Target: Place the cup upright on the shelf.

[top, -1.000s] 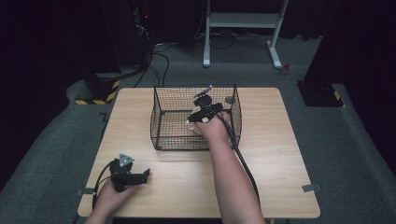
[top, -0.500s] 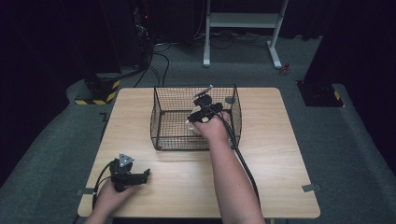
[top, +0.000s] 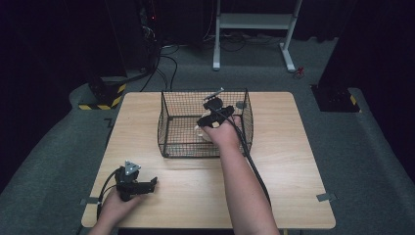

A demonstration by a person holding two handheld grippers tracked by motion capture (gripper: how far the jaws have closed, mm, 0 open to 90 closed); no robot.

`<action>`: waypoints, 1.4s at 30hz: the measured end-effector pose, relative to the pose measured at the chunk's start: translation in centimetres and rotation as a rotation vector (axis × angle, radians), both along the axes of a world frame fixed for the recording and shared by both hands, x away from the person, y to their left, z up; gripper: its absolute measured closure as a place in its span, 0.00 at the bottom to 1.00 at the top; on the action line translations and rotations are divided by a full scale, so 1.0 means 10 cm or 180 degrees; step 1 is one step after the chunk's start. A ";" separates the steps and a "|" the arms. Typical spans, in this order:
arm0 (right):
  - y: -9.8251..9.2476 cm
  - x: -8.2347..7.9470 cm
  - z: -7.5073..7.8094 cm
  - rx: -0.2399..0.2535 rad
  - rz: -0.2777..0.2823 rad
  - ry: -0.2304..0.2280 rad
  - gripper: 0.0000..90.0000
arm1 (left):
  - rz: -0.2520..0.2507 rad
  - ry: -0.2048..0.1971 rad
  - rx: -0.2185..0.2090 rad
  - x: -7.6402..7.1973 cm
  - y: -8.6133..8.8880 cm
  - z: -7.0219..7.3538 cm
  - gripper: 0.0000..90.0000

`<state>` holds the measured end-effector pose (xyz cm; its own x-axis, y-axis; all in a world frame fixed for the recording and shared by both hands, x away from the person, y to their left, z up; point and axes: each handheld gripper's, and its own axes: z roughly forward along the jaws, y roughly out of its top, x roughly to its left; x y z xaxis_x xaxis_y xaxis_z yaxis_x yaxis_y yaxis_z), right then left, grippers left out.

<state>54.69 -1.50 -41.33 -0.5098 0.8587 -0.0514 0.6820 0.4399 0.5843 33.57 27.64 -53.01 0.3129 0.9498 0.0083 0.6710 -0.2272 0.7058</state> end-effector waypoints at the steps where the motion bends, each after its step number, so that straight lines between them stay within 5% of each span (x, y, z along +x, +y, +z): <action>1: 0.00 0.00 0.01 0.0005 -0.0006 0.0009 0.09 | -0.0002 0.0000 0.0002 0.00 0.00 0.00 0.01; 25: -0.07 -0.14 0.23 0.0132 0.0067 -0.0226 0.10 | -0.0002 -0.0003 0.0001 0.00 0.00 0.00 0.01; 42: -0.20 -0.40 0.28 0.0220 0.0083 -0.0444 0.11 | 0.0001 -0.0006 -0.0005 0.00 0.00 0.00 0.01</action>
